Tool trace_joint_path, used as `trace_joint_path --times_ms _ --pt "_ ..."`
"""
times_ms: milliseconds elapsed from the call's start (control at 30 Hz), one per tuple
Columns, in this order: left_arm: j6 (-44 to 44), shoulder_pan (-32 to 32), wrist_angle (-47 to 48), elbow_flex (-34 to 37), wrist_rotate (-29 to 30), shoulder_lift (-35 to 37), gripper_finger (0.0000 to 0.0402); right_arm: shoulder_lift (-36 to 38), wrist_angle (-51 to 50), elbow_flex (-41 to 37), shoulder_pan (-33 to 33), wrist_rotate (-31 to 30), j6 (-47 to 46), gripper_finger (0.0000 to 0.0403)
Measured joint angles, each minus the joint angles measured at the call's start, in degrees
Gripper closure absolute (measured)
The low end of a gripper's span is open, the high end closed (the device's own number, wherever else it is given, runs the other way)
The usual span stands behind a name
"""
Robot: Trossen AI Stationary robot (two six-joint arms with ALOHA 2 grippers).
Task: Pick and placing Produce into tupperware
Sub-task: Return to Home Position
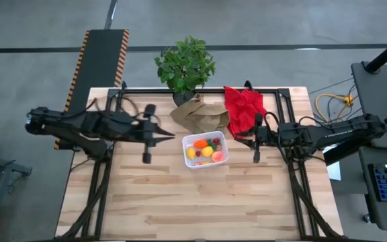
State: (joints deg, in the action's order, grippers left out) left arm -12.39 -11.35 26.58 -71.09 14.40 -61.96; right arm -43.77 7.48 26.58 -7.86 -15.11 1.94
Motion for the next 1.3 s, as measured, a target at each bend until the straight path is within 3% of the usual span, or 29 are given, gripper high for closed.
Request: trace_joint_path --times_ms 300,467,600,800,1300 --pt "-2.9 1.2 -22.9 26.4 1.0 14.3 0.0389 0.0 0.1 0.0 0.0 -0.2 3.6 0.0333" --pt "-7.8 5.0 -35.0 36.0 1.0 18.0 0.0400 0.0 0.2 0.0 0.0 -0.6 4.4 0.0333" --pt "-7.6 8.4 -33.6 38.5 1.0 22.2 0.0401 0.0 0.0 0.0 0.0 -0.6 2.1 0.0333" --pt "-3.9 9.8 -23.6 40.7 0.9 32.4 0.0401 0.0 -0.4 0.0 0.0 -0.5 -0.4 0.0333" --pt "4.7 9.7 -25.7 58.0 -6.9 52.9 0.0402 0.0 -1.3 0.0 0.0 -0.6 -0.1 0.0333"
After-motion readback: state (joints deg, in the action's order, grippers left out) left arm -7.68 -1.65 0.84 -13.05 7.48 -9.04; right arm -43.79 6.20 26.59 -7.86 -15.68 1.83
